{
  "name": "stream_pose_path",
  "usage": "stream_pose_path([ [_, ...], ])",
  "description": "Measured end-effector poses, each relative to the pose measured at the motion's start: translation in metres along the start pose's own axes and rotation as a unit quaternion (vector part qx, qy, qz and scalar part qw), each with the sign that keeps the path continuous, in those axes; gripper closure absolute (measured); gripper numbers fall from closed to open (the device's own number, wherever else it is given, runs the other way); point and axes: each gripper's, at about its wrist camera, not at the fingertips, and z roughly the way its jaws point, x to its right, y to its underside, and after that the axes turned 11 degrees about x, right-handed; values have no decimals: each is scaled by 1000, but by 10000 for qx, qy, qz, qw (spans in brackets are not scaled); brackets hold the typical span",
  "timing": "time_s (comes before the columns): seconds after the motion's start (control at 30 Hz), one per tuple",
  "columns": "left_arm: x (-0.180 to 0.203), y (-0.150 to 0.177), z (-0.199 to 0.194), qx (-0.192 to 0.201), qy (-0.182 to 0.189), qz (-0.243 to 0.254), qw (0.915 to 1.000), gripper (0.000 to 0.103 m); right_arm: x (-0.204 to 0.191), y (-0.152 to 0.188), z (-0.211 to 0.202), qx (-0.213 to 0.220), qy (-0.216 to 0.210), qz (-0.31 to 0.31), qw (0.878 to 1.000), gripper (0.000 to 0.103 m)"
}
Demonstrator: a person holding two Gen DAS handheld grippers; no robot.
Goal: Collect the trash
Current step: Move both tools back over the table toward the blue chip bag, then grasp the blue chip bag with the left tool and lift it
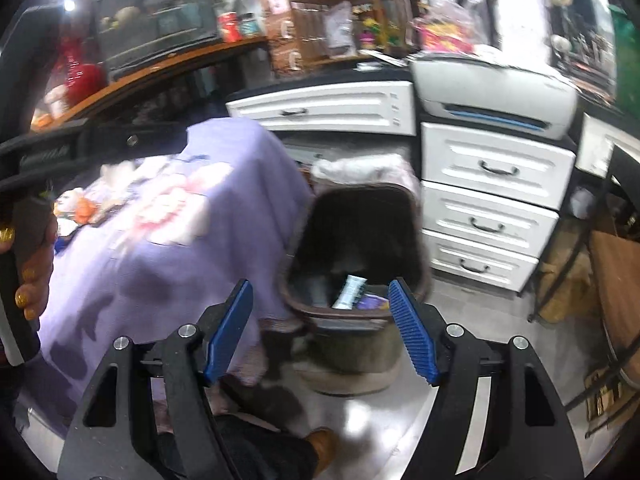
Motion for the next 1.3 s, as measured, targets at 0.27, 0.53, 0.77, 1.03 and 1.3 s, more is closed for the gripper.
stream_pose_path([
  [0.27,-54,13,-65,477,-583,-230,9969,6,-59,-26,-13,193,-640,-106,9977,30],
  [0.53,-112,41,-117,585,-1264,-493,9890,6,-121,-32,-12,176,-1124,-514,9922,25],
  [0.77,-159,64,-147,502,-1828,-717,9792,6,-168,-29,-7,156,-1413,-827,9864,19],
  [1.03,-204,93,-162,224,-2067,-1149,9714,6,-203,-34,-10,279,-1555,-1025,9821,18],
  [1.3,-230,96,-134,-122,-1807,-1463,9725,6,-214,-35,-9,321,-1559,-1003,9821,17],
])
